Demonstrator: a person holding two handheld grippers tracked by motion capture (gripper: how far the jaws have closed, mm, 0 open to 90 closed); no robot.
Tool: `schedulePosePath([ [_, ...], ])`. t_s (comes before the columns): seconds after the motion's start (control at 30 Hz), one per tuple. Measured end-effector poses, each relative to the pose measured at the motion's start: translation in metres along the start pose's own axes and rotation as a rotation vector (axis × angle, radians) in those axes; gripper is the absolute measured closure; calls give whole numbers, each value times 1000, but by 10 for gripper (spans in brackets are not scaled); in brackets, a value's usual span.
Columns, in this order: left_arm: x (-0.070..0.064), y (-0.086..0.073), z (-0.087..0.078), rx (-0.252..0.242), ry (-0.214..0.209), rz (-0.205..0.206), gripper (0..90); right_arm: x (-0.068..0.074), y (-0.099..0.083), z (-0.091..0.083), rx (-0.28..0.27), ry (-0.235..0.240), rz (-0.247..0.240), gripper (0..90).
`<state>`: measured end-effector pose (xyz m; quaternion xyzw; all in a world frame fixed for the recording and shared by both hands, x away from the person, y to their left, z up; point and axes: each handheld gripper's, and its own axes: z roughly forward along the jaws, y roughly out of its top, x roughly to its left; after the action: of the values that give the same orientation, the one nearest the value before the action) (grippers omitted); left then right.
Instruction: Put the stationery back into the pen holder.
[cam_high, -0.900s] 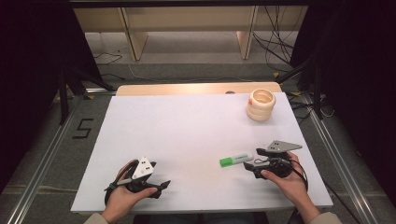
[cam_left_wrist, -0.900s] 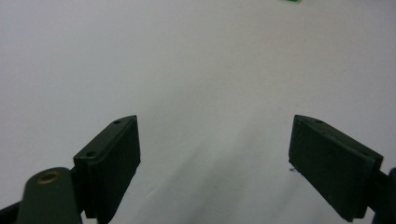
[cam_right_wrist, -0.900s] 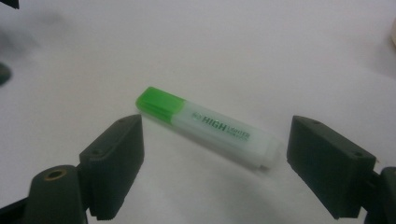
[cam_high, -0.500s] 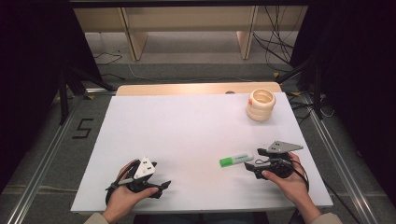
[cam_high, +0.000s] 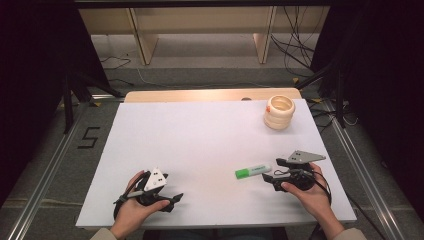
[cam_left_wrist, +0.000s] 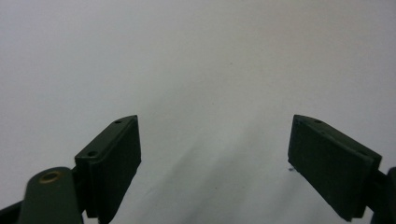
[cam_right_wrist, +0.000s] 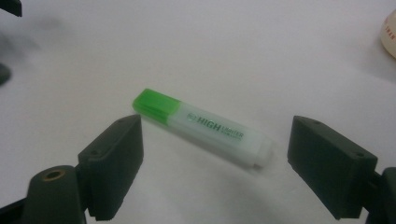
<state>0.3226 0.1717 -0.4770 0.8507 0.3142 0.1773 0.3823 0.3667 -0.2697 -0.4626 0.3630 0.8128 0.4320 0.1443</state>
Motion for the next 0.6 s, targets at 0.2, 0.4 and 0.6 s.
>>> schedulePosePath([
  [0.2, 1, 1, 0, -11, 0, -7, 169, -5, 5, 2, -1, -29, 25, 205],
  [0.4, 2, 2, 1, -14, 6, -6, 173, -21, 15, 6, 31, -101, 45, 644],
  [0.6, 0, 2, 0, -16, 17, -12, 177, -32, 23, 17, 125, -125, 73, 900],
])
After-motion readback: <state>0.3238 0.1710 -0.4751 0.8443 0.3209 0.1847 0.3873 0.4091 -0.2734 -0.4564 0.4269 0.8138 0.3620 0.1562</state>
